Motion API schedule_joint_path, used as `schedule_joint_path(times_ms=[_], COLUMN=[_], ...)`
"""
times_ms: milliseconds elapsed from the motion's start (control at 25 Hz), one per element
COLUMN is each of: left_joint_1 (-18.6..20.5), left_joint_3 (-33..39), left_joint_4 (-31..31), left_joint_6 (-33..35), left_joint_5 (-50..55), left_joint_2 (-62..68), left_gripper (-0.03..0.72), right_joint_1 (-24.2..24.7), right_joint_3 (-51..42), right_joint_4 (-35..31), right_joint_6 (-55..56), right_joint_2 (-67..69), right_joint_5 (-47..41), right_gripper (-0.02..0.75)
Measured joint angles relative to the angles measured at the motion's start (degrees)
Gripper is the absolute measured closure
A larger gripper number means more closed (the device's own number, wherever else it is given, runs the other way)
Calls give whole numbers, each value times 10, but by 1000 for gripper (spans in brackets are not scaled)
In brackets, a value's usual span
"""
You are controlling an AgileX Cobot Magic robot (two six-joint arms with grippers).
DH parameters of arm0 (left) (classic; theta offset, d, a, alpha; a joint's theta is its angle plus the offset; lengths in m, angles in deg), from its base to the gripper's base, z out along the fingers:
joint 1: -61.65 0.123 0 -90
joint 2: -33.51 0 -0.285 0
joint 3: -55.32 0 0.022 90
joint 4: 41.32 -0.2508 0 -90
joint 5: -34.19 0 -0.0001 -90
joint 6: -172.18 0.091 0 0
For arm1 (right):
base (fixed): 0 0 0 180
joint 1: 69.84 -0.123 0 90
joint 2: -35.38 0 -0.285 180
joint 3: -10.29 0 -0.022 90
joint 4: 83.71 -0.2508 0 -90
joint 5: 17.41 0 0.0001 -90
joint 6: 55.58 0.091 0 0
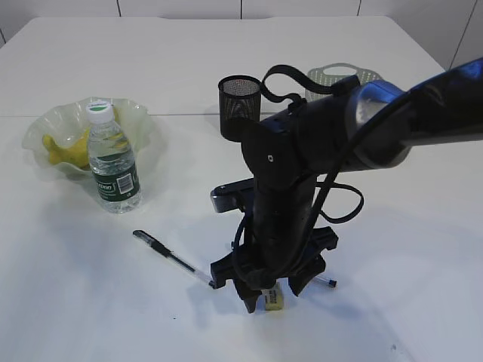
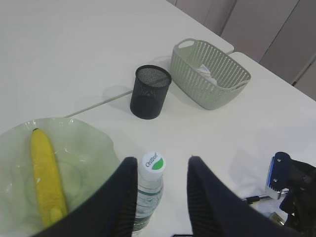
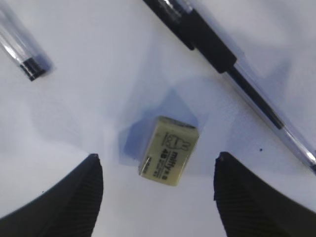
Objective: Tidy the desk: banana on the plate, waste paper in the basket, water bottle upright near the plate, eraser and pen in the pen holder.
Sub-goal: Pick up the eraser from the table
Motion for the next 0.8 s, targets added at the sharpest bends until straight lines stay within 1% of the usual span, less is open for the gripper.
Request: schedule_joint_path(times_ms=[800], left_joint_1=[0], left_joint_3=[0], left_joint_4=[0], left_joint_6=[0], left_joint_5=[0], left_joint_2=[0], left_gripper=[455], right_joint_1=[0], right_joint_3=[0], right_joint_4=[0], right_joint_6=[0], right_joint_2=[16], right_joint_5=[9], right_gripper=[221])
